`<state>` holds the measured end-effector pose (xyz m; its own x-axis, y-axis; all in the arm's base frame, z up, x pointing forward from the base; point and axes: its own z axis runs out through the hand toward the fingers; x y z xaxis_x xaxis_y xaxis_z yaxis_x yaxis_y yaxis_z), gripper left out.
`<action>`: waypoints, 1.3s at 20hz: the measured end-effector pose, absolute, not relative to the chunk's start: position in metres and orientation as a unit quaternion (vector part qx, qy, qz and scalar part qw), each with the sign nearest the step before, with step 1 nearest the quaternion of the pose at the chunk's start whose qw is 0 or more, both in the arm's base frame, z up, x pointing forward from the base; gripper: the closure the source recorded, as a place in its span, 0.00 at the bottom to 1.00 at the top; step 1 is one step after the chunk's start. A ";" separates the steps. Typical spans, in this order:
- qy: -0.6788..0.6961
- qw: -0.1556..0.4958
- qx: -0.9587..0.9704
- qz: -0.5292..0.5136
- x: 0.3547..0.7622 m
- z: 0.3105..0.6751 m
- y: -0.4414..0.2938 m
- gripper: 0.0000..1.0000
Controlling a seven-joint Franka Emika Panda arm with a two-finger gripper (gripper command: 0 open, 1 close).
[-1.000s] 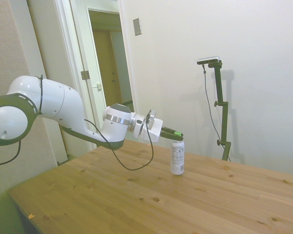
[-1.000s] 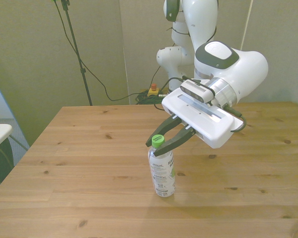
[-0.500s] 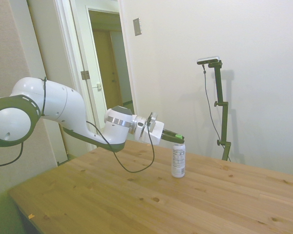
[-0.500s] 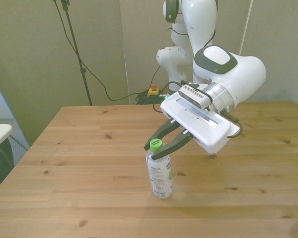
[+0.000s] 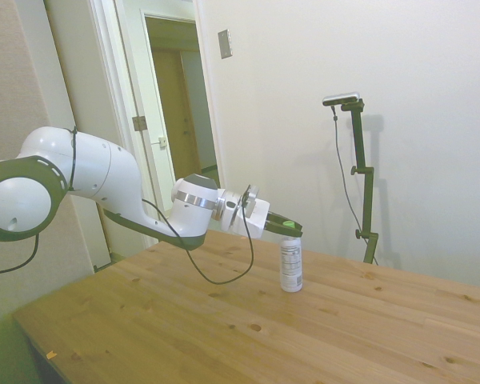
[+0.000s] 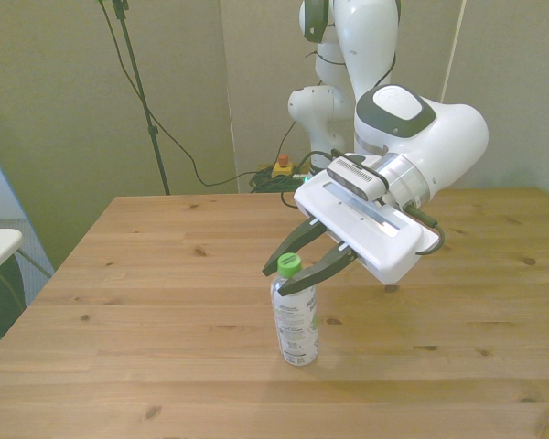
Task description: Stand the water bottle
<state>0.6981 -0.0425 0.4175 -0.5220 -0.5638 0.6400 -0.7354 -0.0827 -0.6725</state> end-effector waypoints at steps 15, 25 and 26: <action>-0.702 0.037 0.529 0.475 0.648 0.494 -0.015 0.00; -0.641 0.060 0.695 0.320 0.570 0.479 0.027 0.00; -0.632 0.059 0.711 0.304 0.562 0.481 0.027 0.00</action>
